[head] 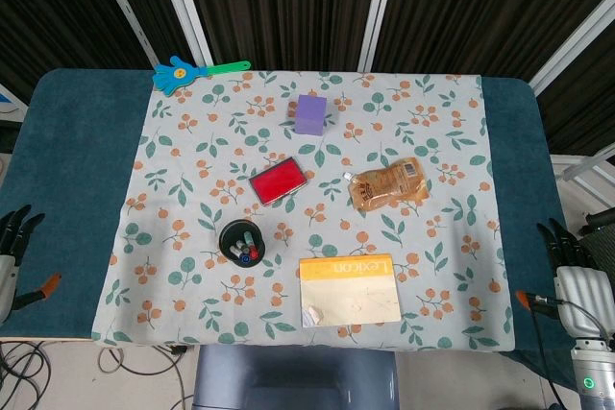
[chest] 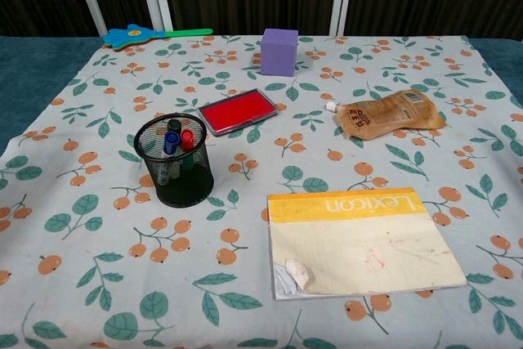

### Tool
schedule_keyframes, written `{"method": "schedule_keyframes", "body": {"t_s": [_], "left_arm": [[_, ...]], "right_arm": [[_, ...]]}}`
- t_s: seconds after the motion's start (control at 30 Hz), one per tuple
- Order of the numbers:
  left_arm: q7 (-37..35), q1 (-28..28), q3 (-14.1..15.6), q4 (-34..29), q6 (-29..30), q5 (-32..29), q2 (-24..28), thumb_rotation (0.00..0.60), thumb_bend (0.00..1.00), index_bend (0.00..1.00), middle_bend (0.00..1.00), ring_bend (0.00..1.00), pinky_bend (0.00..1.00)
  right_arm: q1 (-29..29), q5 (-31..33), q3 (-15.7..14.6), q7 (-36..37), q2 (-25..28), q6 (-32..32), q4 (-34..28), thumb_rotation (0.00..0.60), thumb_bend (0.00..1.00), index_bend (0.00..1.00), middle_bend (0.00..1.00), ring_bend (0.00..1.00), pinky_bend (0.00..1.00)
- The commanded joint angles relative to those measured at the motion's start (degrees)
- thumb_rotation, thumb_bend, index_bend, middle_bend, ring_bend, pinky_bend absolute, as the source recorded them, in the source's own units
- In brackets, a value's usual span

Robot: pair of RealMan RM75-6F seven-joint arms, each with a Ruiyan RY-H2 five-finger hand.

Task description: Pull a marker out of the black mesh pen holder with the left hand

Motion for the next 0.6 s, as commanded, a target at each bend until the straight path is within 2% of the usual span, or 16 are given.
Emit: {"method": "schedule_keyframes", "body": {"t_s": [0.03,0.6], "left_arm": [[0.0,0.0,0.0,0.0,0.0,0.0,0.0,0.600,0.19,0.11,0.01,0.00,0.00],[-0.7,0.0,0.0,0.3,0.3,0.5,-0.1,0.600,0.19,0.11,0.01,0.00,0.00]], "right_arm": [[0.0,0.0,0.0,0.0,0.0,0.0,0.0,0.600,0.06,0.03,0.02,0.09,0.19],[0.1,0.1,0.0,-0.2,0.0,-0.1,-0.2,0.600,0.06,0.03,0.02,0.09,0.19]]}}
